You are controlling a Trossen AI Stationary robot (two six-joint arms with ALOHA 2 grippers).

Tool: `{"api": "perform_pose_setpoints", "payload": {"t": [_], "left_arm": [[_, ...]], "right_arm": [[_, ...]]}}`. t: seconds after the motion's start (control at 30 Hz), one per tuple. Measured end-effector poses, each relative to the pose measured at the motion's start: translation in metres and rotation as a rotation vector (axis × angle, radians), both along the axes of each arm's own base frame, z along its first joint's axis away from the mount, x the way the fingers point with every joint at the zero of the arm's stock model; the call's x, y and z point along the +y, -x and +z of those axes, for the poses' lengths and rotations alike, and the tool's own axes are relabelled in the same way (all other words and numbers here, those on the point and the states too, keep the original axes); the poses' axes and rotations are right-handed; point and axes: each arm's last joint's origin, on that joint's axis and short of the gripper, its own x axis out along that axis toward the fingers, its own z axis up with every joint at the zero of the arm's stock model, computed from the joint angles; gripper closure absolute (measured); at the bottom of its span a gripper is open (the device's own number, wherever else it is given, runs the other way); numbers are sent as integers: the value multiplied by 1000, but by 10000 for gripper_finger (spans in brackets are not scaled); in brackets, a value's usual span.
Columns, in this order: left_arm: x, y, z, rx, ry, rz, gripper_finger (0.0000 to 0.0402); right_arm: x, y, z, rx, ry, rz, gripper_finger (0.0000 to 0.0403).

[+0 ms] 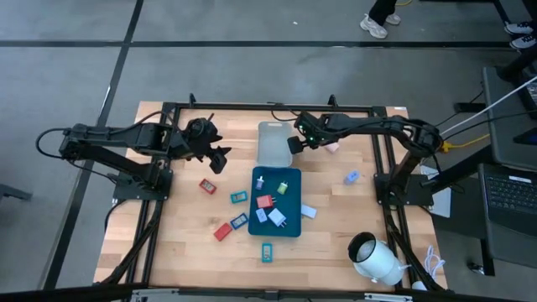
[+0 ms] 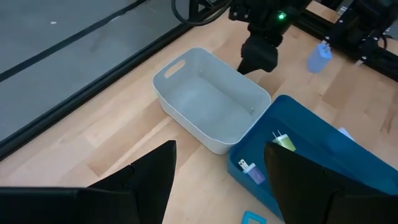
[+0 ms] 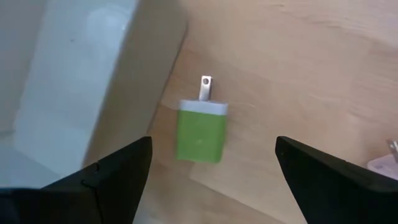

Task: Pick & Place Office items
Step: Put the green charger adapter into the blue bin

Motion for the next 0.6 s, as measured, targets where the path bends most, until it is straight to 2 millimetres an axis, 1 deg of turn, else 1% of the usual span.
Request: {"api": "perform_pose_setpoints", "payload": {"t": [0.27, 0.43, 0.6], "left_arm": [[0, 0, 0, -8, 22, 2, 164], [-1, 0, 0, -14, 46, -3, 164], [-1, -1, 0, -25, 62, 4, 164]], "right_arm": [[-2, -4, -15, 35, -24, 31, 55], [-3, -4, -16, 41, -6, 44, 55], [-9, 1, -19, 50, 2, 42, 55]]}}
